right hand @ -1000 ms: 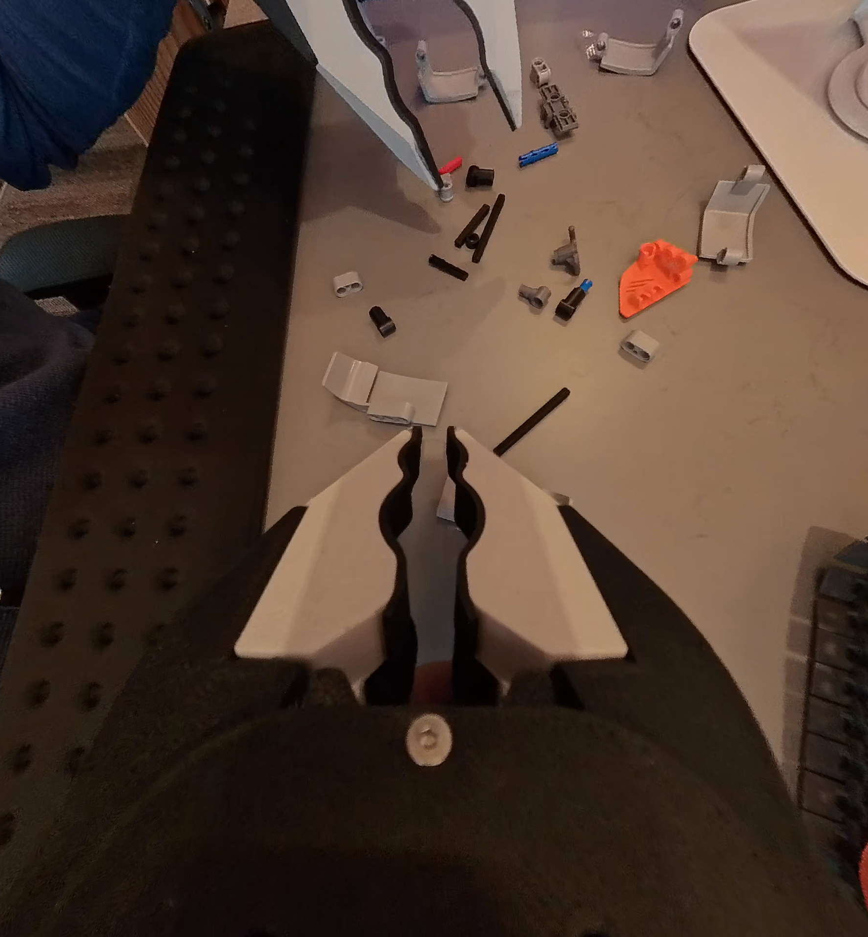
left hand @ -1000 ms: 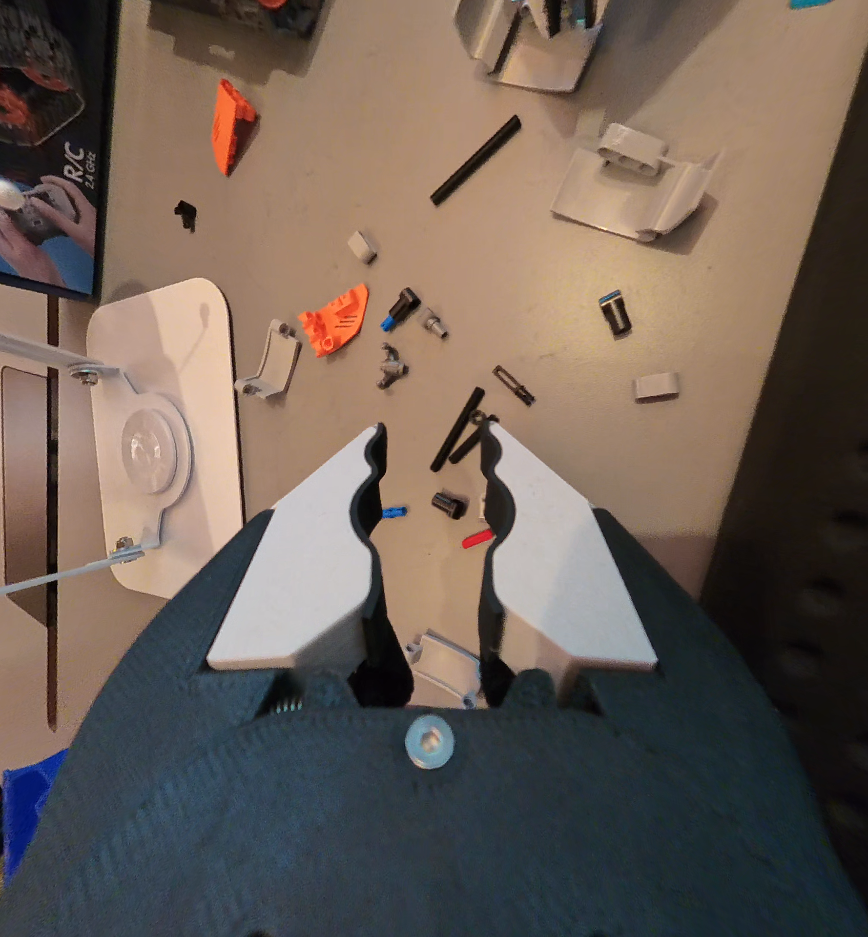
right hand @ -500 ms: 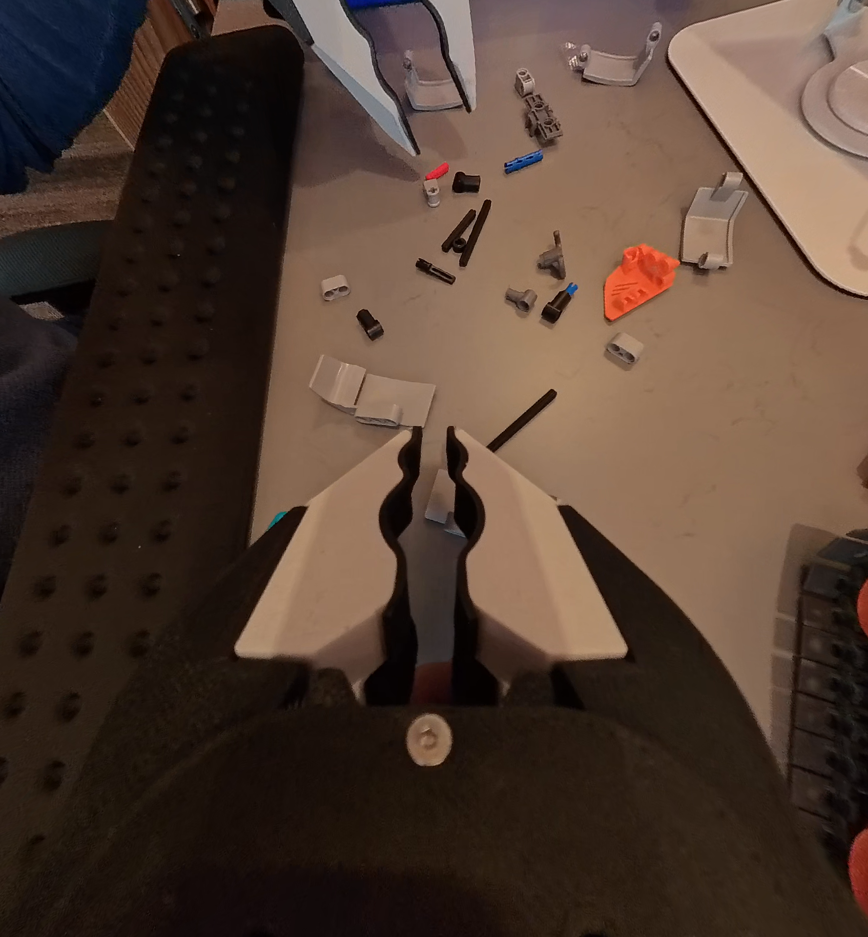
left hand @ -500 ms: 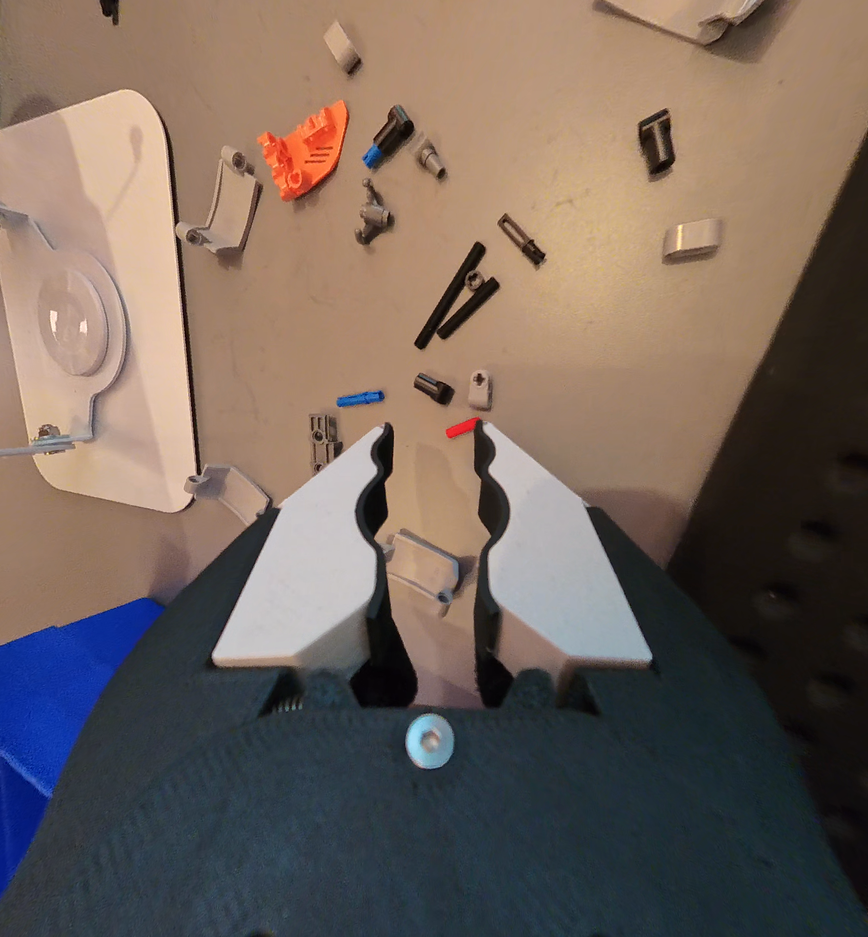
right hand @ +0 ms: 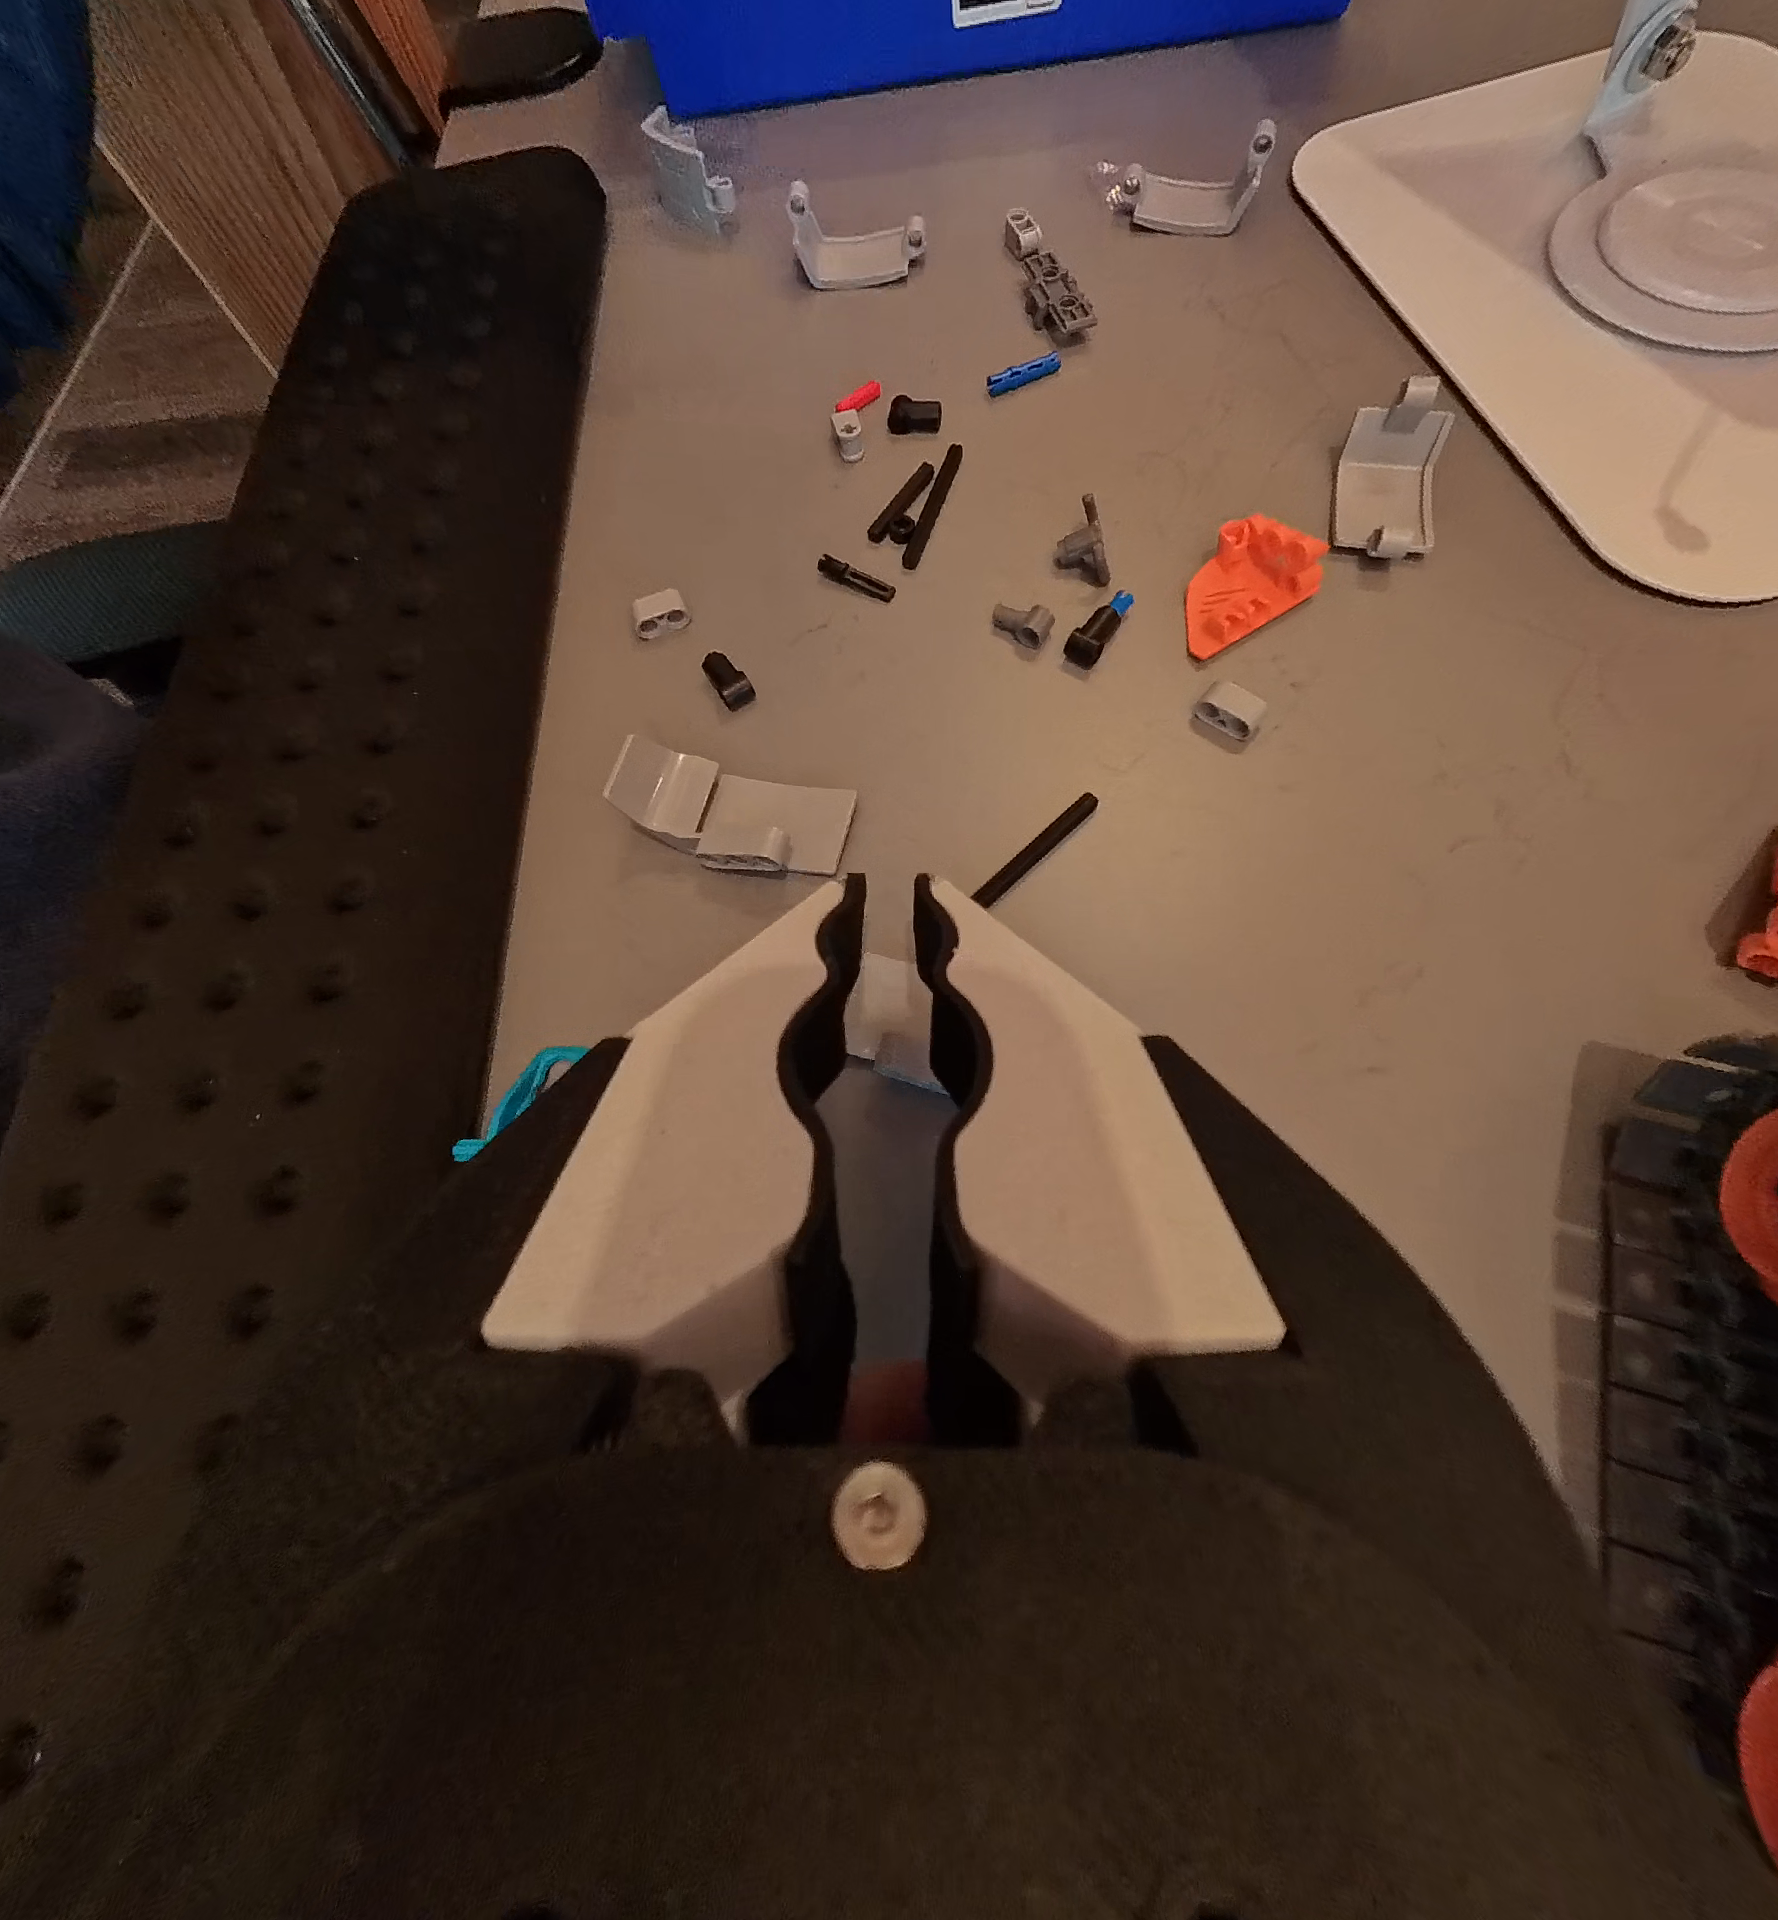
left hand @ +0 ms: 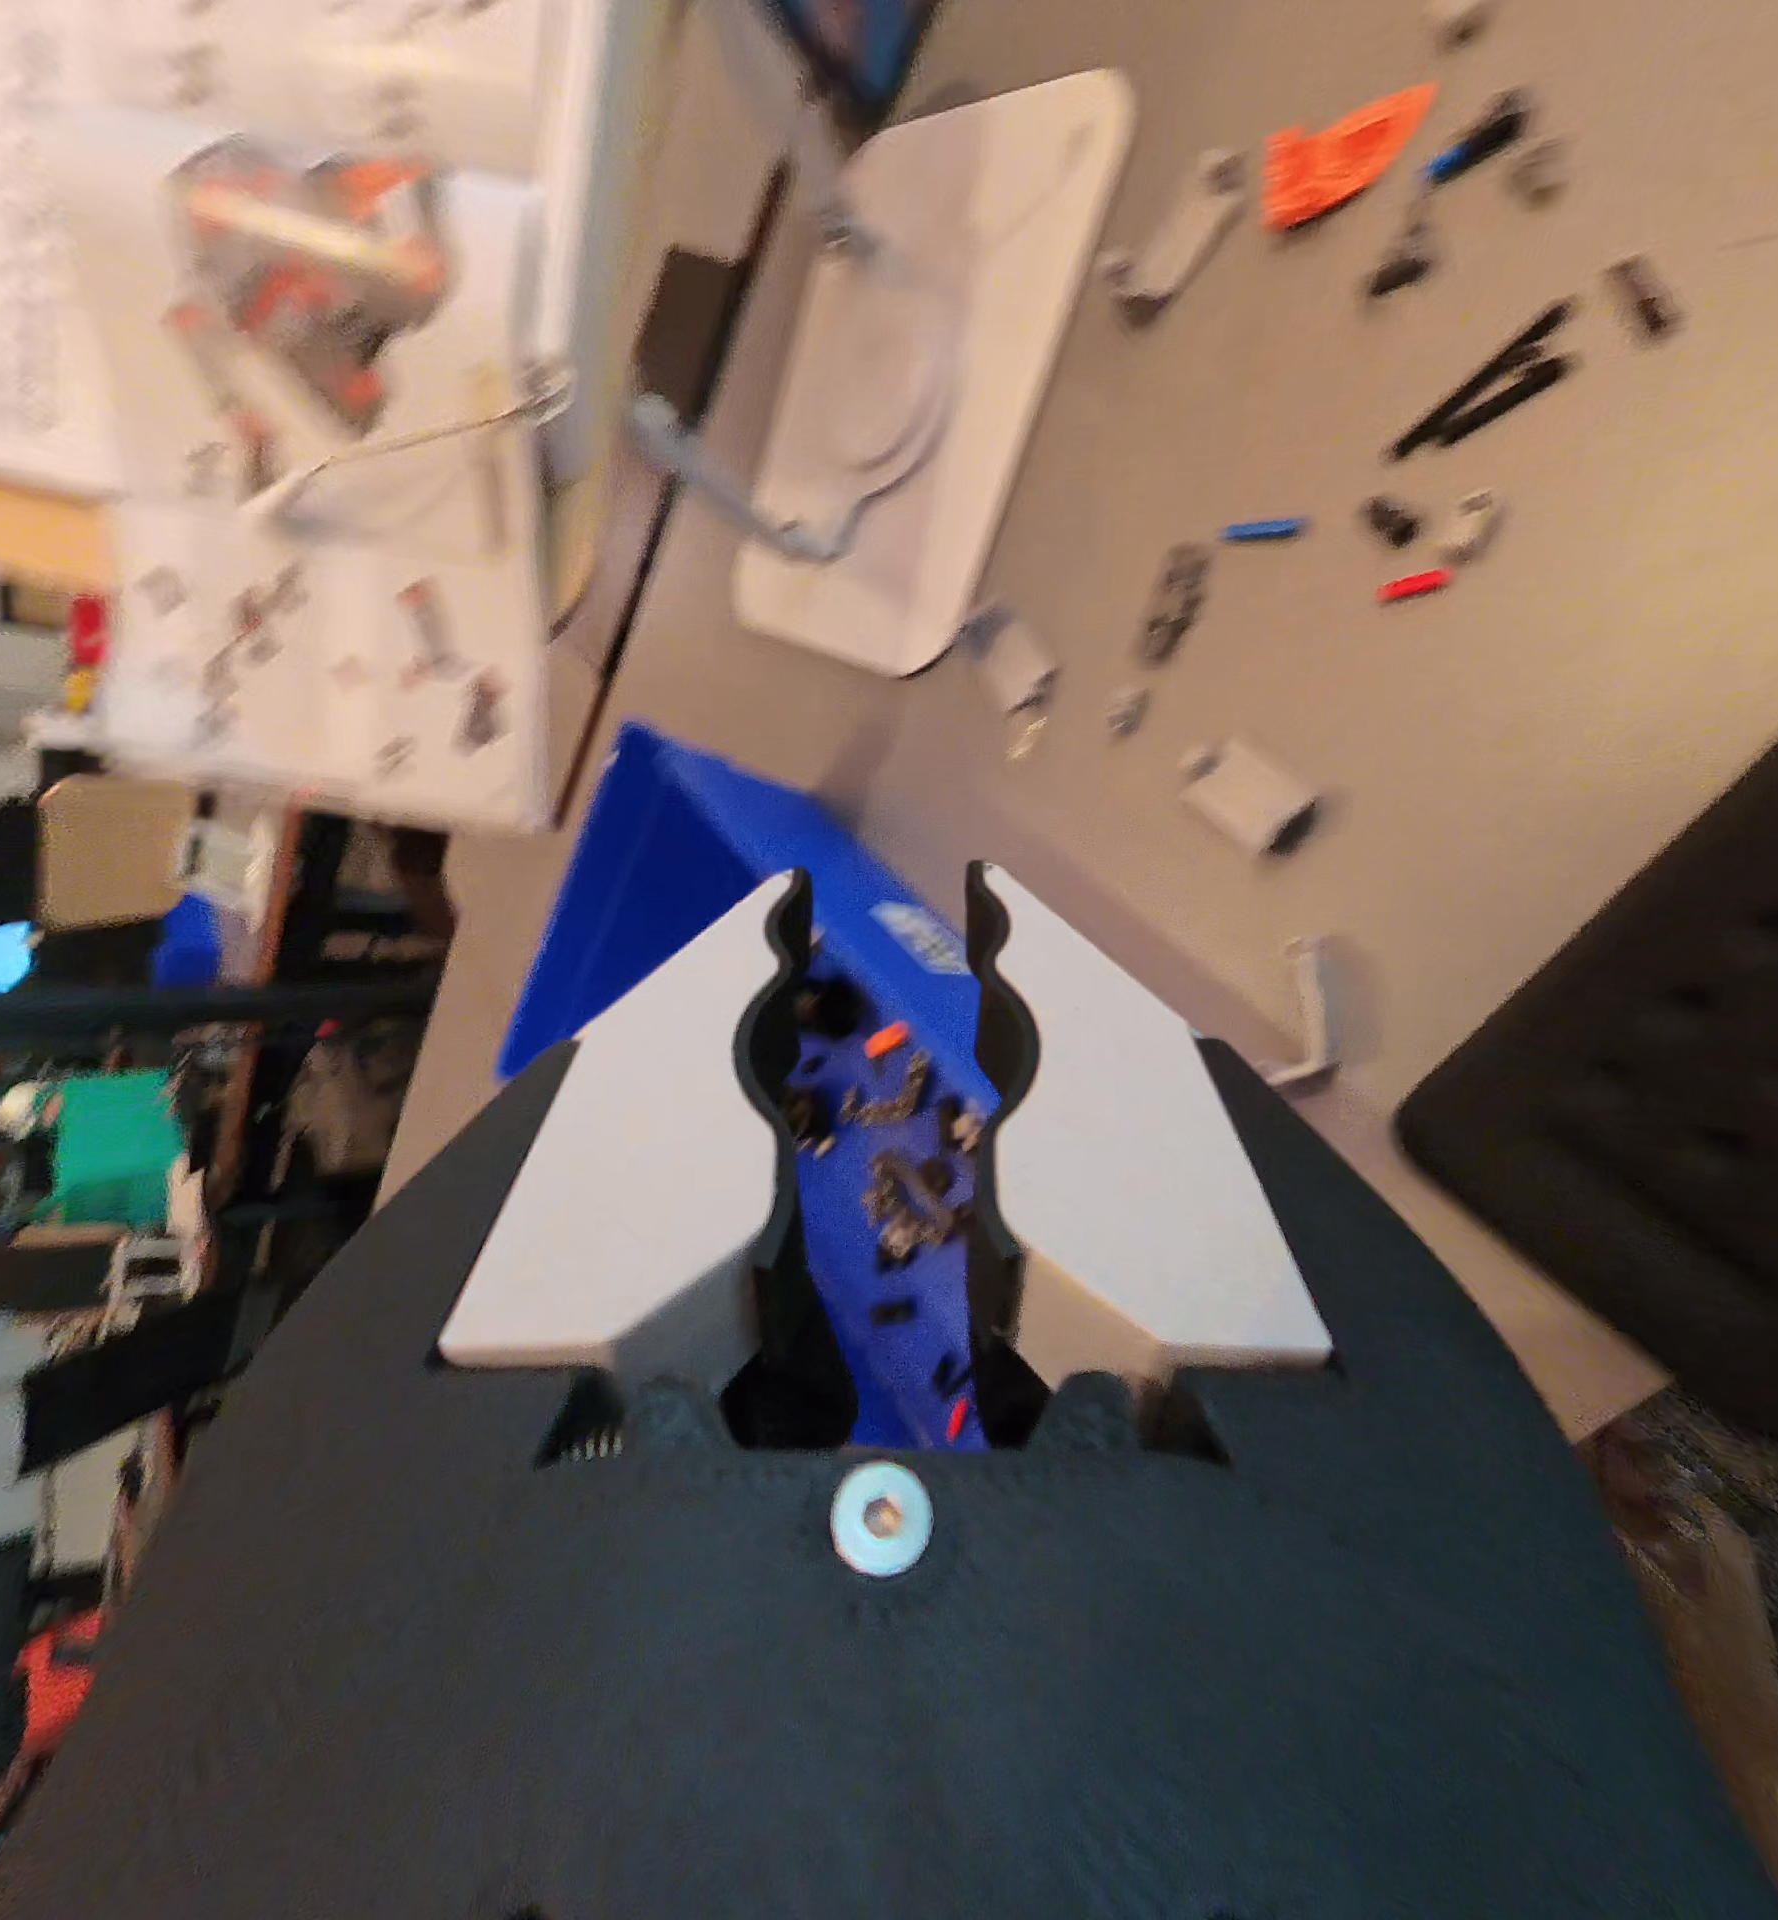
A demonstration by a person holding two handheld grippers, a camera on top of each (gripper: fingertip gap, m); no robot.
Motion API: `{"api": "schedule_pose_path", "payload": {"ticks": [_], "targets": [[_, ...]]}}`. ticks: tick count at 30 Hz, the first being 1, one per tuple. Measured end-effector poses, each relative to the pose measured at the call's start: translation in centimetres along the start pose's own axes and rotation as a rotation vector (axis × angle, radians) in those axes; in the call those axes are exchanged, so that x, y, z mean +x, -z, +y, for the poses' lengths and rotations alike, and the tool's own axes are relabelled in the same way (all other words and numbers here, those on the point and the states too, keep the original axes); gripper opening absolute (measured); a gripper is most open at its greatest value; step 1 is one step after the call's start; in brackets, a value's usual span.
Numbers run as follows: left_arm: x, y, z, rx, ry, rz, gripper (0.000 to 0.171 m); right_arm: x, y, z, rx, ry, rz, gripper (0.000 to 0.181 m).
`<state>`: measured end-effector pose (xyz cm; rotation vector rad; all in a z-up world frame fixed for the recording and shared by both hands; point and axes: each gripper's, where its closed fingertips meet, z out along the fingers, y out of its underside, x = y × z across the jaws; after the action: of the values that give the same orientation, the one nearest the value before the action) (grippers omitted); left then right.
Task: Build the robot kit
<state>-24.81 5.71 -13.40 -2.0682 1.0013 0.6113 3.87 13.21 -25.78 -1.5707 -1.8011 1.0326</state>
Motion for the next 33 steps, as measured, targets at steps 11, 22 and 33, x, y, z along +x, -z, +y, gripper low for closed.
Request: {"api": "schedule_pose_path", "payload": {"ticks": [11,22,33], "targets": [[-6.3,-0.8,12.7,-0.256,0.222,0.061,0.022,0.6,0.5,-1.0,0.087,0.026,0.033,0.006],[-5.1,-9.4,15.8,-0.323,0.125,0.233,0.021,1.4,1.0,-1.2,0.109,0.053,0.087,0.006],[-3.9,-15.3,18.2,-0.436,0.100,0.378,0.023,1.9,0.8,-0.5,0.092,0.034,0.088,0.006]]}}
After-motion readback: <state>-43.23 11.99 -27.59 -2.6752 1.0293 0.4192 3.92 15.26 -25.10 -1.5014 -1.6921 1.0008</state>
